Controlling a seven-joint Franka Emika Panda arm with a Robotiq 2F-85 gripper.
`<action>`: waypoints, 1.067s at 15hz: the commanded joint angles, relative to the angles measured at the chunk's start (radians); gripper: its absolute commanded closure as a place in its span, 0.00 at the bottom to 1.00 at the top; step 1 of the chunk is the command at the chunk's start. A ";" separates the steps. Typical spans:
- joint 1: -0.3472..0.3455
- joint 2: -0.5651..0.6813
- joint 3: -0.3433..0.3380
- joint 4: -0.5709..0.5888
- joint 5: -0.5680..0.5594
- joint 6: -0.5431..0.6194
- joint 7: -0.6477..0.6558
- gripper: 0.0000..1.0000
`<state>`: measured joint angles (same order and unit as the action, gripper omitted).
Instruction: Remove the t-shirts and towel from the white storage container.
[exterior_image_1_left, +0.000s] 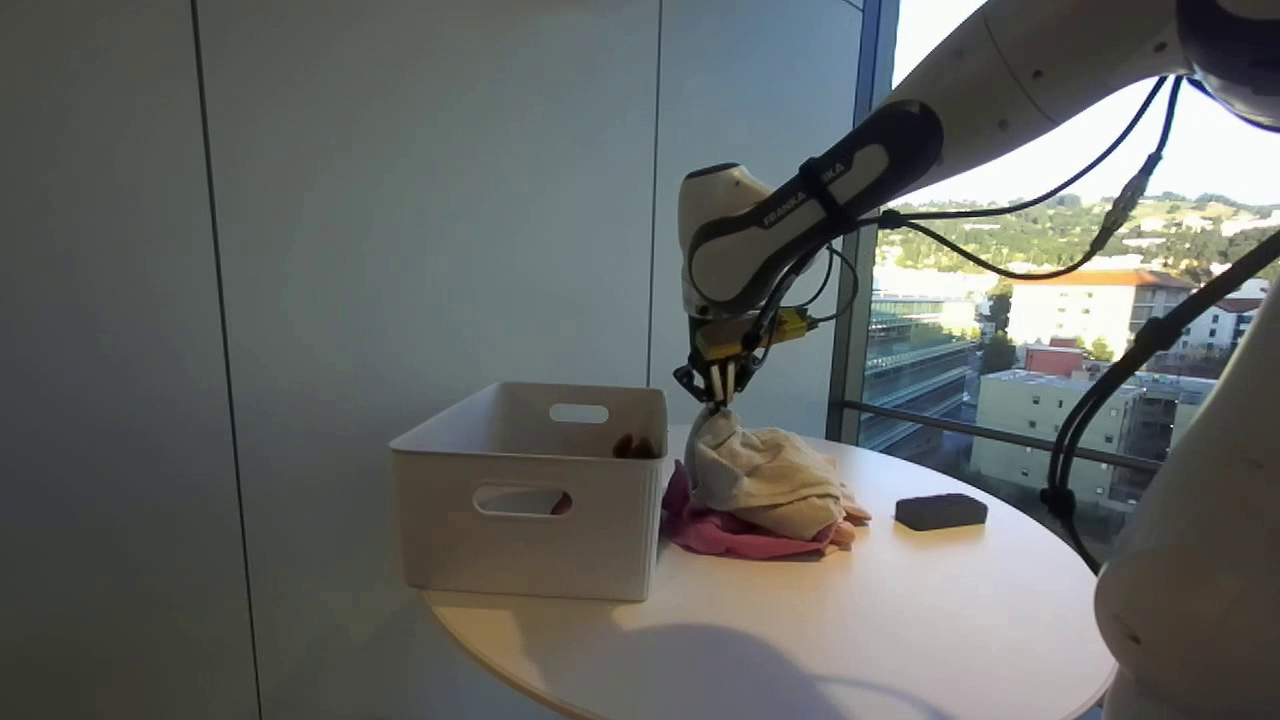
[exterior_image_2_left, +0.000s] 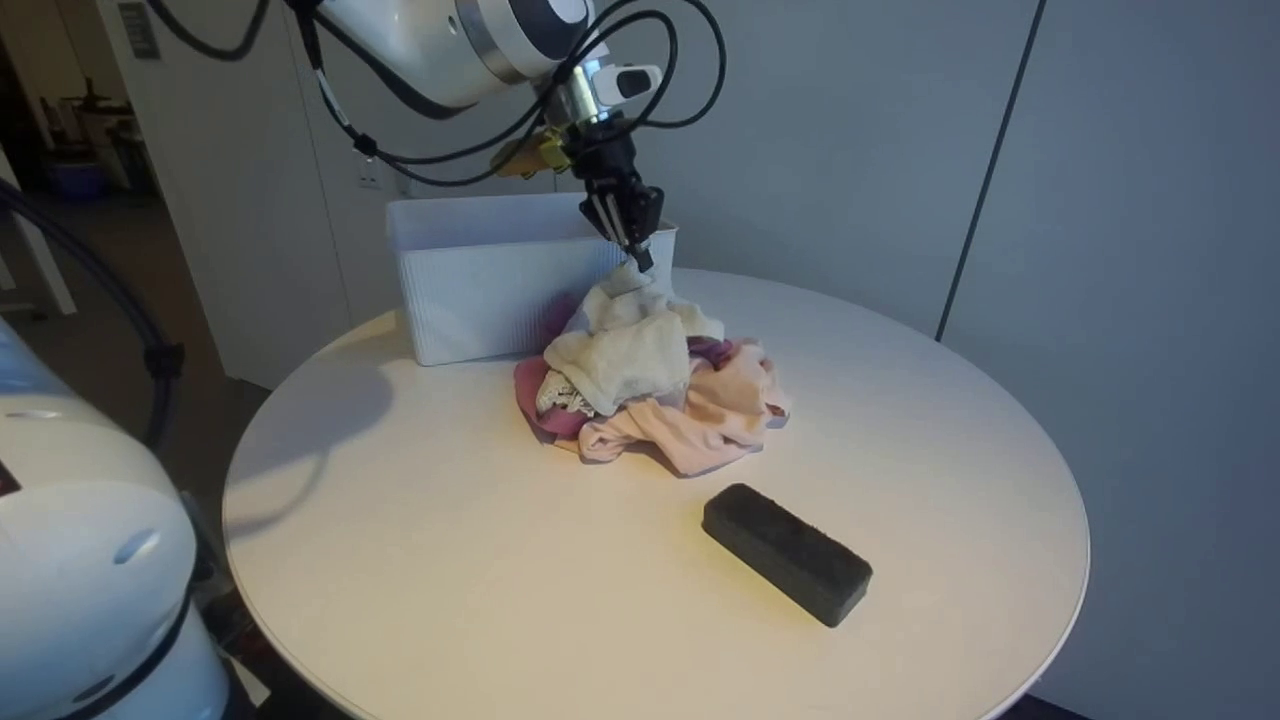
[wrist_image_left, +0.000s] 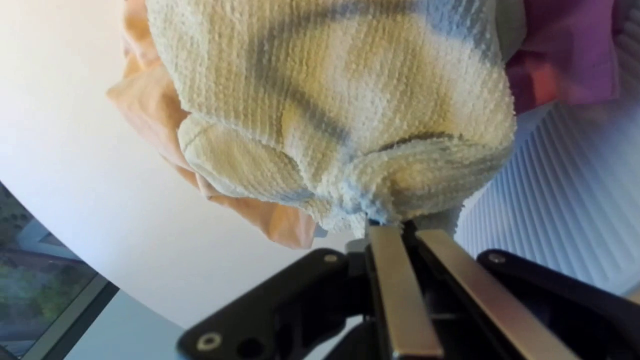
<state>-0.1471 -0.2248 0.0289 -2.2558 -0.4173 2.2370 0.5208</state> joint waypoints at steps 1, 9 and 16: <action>0.005 0.010 0.018 0.059 -0.034 -0.024 0.082 0.52; 0.069 -0.240 0.089 0.134 0.034 -0.147 0.078 0.02; 0.076 -0.311 0.123 0.141 0.070 -0.186 0.066 0.00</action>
